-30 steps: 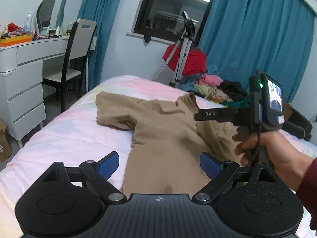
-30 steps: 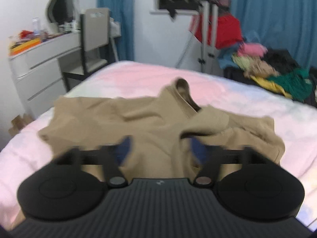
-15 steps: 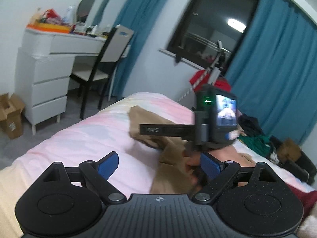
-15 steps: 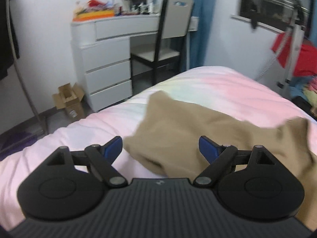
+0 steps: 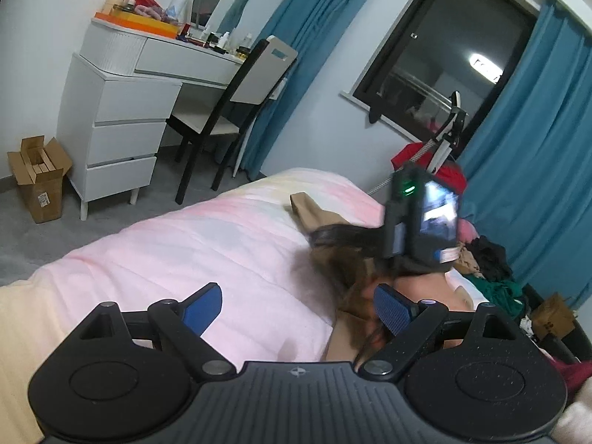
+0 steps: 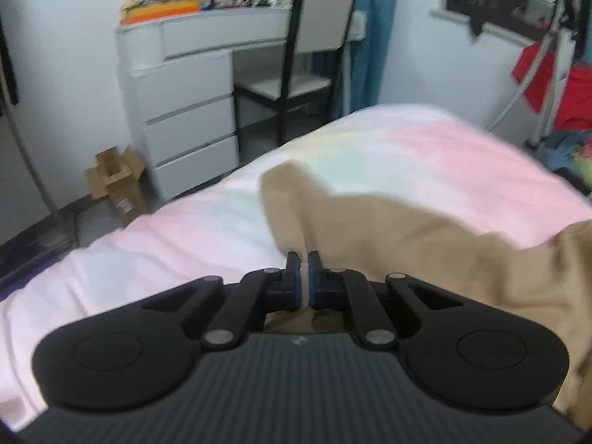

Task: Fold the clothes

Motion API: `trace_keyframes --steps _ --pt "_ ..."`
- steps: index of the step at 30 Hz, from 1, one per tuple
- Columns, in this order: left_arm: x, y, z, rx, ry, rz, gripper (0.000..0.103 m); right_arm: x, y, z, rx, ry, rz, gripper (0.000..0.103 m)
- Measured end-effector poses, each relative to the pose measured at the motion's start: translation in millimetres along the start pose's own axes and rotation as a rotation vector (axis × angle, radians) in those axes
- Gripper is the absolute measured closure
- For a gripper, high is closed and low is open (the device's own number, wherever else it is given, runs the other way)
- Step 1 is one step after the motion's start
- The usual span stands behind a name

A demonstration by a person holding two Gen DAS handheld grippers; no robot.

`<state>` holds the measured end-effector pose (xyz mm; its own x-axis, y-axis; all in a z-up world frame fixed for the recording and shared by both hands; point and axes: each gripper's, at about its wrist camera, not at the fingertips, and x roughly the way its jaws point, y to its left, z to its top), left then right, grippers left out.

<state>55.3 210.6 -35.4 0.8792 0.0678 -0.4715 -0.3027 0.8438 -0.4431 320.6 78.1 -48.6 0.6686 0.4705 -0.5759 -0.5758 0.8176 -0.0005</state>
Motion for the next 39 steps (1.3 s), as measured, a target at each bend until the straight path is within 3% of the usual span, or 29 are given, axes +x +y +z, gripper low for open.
trace_keyframes --steps 6,11,25,27,29,30,39 --pt "-9.7 -10.7 -2.5 -0.008 0.022 -0.093 0.012 -65.5 -61.0 13.9 0.112 -0.136 -0.129 0.097" --pt "-15.9 -24.4 -8.9 0.038 0.031 -0.127 0.012 -120.2 -111.8 25.5 0.205 -0.248 -0.236 0.097" --pt "14.8 -58.2 -41.0 0.199 0.121 -0.125 0.012 -118.8 -240.4 -104.6 0.683 -0.177 -0.377 0.094" --pt "20.6 -62.0 -44.7 0.219 0.131 -0.119 0.012 -117.9 -258.7 -124.0 0.752 -0.164 -0.395 0.087" --pt "22.8 -65.3 -46.2 0.238 0.133 -0.119 0.012 -137.3 -248.5 -133.1 0.751 -0.167 -0.382 0.04" --pt "23.5 -66.9 -46.8 0.247 0.133 -0.12 0.012 -149.9 -239.4 -136.2 0.74 -0.171 -0.371 0.031" --pt "11.5 -74.0 -49.0 0.288 0.162 -0.166 0.012 -263.2 -157.0 -163.9 0.644 -0.205 -0.274 0.027"
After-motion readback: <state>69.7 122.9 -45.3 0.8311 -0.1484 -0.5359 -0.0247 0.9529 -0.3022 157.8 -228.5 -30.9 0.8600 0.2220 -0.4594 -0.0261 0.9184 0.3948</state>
